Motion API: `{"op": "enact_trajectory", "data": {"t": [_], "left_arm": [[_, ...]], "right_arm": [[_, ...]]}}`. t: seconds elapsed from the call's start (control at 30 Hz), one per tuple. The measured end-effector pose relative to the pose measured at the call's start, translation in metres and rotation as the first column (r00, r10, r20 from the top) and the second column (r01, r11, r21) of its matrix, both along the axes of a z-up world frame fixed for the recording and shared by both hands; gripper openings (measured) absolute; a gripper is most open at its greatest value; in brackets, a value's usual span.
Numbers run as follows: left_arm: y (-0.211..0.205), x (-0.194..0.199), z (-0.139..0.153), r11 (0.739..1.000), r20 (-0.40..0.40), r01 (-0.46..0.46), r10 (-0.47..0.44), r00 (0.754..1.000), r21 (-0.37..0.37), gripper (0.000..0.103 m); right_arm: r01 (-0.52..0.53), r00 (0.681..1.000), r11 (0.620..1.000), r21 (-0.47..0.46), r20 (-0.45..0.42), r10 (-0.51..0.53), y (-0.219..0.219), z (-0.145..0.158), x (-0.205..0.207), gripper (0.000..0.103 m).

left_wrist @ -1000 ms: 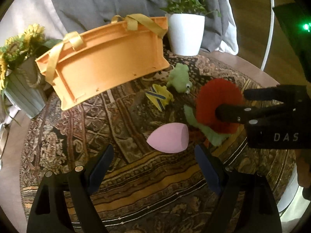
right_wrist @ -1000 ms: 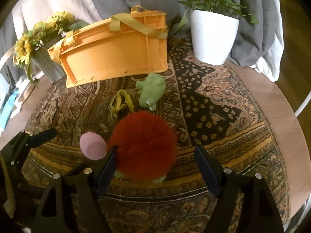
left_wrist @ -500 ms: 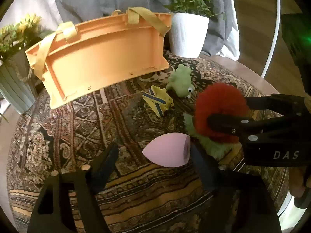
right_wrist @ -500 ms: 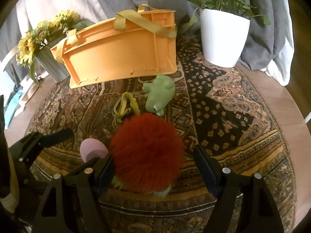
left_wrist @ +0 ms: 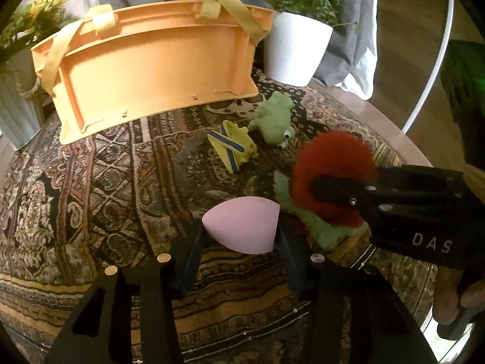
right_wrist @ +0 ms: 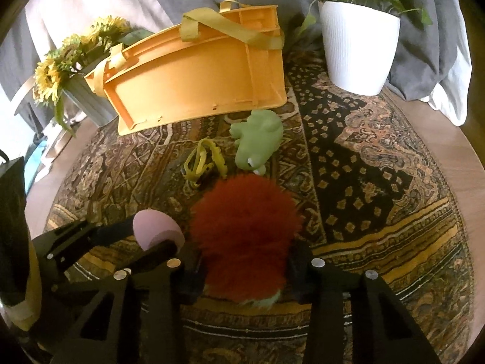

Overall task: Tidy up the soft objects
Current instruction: 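Grasp the pink sponge with the left tool while the right tool grasps the red pompom, then carry the sponge and pompom over the orange crate and lower them inside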

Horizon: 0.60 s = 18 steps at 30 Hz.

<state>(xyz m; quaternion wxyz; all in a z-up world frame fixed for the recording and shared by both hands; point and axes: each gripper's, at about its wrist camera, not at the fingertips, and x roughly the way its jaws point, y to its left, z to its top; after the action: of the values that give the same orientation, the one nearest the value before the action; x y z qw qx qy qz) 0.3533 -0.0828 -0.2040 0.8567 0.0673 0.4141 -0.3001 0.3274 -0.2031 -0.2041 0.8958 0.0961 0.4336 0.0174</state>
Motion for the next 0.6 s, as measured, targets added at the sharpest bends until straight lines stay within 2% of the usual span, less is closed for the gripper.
{"op": "enact_trajectory", "data": {"t": [0.27,0.6], "left_arm": [[0.007,-0.009,0.019,0.998,0.05,-0.069,0.069,0.996,0.004,0.045],[0.019,-0.013,0.054,0.985,0.11,-0.171,0.171,0.979,-0.004,0.045]], "right_arm": [[-0.013,1.0,1.0,0.007,0.021,0.013,0.001,0.013,-0.007,0.041],[-0.031,0.997,0.999,-0.006,0.074,0.032,0.008,0.039,-0.011,0.039]]}}
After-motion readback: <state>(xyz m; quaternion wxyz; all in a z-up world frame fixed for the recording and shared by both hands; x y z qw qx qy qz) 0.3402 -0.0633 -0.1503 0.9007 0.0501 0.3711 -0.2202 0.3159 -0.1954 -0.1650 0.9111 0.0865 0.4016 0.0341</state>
